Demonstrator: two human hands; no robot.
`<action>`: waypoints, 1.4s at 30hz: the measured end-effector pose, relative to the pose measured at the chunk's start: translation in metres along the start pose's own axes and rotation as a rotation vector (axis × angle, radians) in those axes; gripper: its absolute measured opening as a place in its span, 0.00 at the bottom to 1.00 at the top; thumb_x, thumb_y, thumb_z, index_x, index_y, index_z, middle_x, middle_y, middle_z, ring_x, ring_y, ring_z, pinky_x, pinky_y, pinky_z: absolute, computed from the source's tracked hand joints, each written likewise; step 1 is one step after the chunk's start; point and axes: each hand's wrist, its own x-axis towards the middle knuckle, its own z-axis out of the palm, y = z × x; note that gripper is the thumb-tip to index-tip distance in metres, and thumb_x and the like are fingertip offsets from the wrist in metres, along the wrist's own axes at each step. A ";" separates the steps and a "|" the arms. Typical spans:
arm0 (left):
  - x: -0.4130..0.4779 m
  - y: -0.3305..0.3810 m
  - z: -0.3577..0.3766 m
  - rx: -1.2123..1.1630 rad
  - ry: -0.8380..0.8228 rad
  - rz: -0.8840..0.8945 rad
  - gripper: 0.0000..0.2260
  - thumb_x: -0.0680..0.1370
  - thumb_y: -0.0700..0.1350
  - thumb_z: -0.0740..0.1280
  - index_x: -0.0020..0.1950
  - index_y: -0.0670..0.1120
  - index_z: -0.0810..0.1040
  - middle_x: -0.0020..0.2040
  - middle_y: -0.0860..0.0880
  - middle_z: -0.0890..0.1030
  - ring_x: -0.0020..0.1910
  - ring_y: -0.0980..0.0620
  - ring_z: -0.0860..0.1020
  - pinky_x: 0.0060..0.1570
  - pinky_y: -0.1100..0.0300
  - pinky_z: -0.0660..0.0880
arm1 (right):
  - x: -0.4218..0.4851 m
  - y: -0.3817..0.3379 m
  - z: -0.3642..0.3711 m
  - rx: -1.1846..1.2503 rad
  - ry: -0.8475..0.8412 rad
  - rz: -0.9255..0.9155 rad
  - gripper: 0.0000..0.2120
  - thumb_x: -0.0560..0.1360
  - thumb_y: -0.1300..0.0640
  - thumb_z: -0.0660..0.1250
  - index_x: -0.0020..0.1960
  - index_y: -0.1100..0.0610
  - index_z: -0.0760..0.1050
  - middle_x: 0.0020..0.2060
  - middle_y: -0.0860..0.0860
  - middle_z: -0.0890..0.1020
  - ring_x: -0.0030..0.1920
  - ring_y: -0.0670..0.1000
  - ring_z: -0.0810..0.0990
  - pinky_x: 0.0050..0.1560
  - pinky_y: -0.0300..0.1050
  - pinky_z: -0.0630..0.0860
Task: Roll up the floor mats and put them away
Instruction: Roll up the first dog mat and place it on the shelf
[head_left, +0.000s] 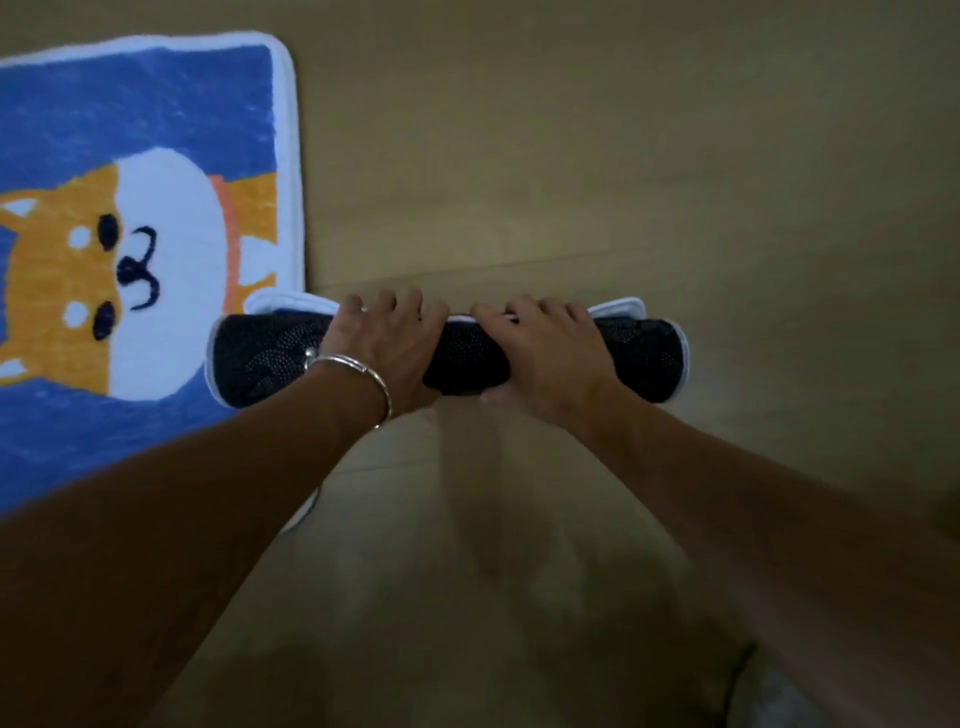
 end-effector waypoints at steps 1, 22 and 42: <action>-0.009 -0.001 -0.009 0.014 -0.018 0.011 0.29 0.70 0.61 0.67 0.63 0.47 0.63 0.59 0.46 0.70 0.57 0.44 0.73 0.52 0.49 0.69 | -0.008 -0.006 -0.006 0.015 -0.017 0.011 0.37 0.70 0.41 0.70 0.73 0.47 0.58 0.63 0.54 0.70 0.61 0.59 0.70 0.61 0.52 0.63; -0.108 -0.146 -0.606 0.159 0.257 0.039 0.35 0.65 0.69 0.67 0.62 0.48 0.65 0.58 0.47 0.73 0.58 0.45 0.74 0.52 0.51 0.69 | -0.111 0.005 -0.615 -0.122 0.238 0.065 0.40 0.67 0.37 0.71 0.73 0.45 0.58 0.61 0.51 0.73 0.61 0.57 0.72 0.63 0.53 0.65; -0.371 -0.197 -1.100 0.261 0.723 -0.104 0.38 0.65 0.74 0.62 0.66 0.51 0.64 0.56 0.50 0.73 0.56 0.49 0.73 0.52 0.53 0.72 | -0.361 -0.073 -1.128 -0.479 0.795 0.037 0.39 0.64 0.36 0.72 0.70 0.45 0.63 0.60 0.49 0.75 0.60 0.54 0.74 0.62 0.56 0.68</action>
